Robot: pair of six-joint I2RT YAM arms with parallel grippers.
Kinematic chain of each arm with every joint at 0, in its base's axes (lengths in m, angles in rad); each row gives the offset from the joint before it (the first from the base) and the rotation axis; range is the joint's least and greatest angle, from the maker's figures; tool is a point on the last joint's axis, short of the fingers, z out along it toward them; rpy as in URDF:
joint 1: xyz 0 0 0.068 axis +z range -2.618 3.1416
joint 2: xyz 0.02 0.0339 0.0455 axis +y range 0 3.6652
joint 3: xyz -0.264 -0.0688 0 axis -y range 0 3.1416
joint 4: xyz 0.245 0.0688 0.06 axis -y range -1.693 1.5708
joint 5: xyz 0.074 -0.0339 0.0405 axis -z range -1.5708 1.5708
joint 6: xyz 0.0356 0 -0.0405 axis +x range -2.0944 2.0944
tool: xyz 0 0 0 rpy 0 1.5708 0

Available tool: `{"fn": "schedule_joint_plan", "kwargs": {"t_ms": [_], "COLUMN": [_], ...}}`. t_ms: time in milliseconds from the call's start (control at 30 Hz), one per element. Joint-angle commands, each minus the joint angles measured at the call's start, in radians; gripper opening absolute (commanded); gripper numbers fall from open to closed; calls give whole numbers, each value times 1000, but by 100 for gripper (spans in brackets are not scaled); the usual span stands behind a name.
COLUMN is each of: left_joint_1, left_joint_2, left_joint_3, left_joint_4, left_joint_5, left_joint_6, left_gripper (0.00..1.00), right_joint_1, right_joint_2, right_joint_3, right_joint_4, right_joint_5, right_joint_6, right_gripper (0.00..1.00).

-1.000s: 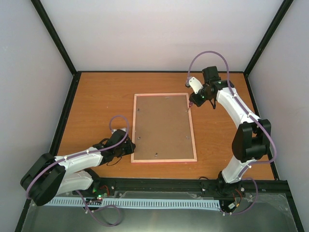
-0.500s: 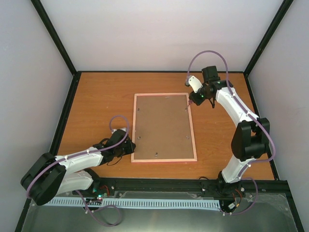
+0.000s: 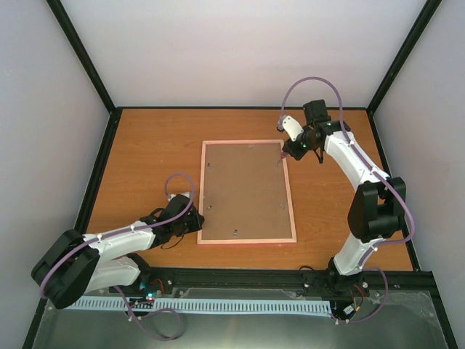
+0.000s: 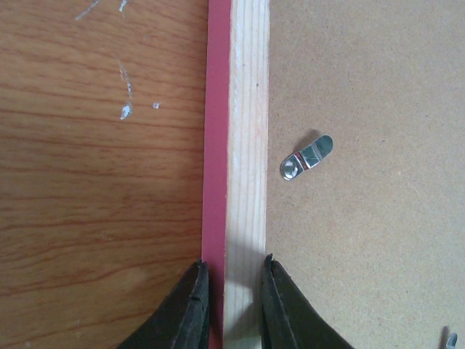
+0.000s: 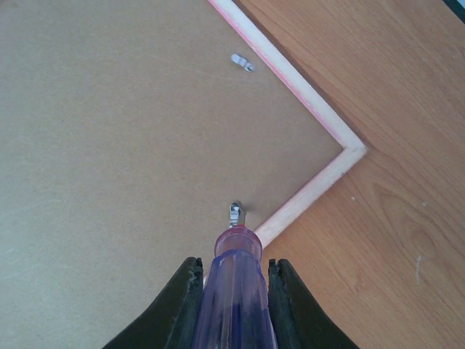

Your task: Take the photo out of the frame

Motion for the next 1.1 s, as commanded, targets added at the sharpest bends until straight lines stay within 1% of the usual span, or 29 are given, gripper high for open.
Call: {"fn": "schedule_joint_plan", "kwargs": {"t_ms": [0, 67, 233, 400, 500, 733, 767, 833, 867, 900, 933, 1000, 1067], "left_joint_1": [1, 1, 2, 1, 2, 1, 1, 1, 1, 1, 1, 1, 2], "left_joint_2": [33, 30, 29, 35, 38, 28, 20, -12, -40, -73, -109, -205, -279], "left_joint_3": [-20, -21, -21, -17, -14, -2, 2, 18, 33, 49, 79, 130, 174], "left_joint_4": [-34, -34, -32, -35, -38, -61, -70, -107, -141, -173, -204, -269, -270], "left_joint_5": [-17, -17, -18, -19, -18, -16, -16, -28, -40, -56, -76, -125, -130], "left_joint_6": [-19, -19, -18, -18, -15, -10, -4, 6, 18, 30, 43, 79, 146], "left_gripper": [1, 1, 1, 1, 1, 2, 4, 10, 17, 21, 28, 38, 45], "right_joint_1": [46, 55, 37, -48, -70, -157, -175, -197, -203, -204, -204, -204, -204], "right_joint_2": [14, 8, -22, -132, -206, -387, -411, -456, -486, -507, -530, -565, -591], "right_joint_3": [-23, -21, 27, 69, 34, -132, -155, -200, -223, -244, -265, -295, -315], "right_joint_4": [-95, -78, -48, -91, -116, -119, -123, -132, -139, -145, -151, -178, -206], "right_joint_5": [-70, -52, 69, -20, -43, -73, -82, -88, -85, -84, -92, -136, -195], "right_joint_6": [-6, 7, 54, 75, 72, 64, 60, 48, 40, 36, 29, 10, 2], "right_gripper": [3, 3, 3, 3, 3, 3, 3, 3, 3, 3, 3, 3, 3]}}
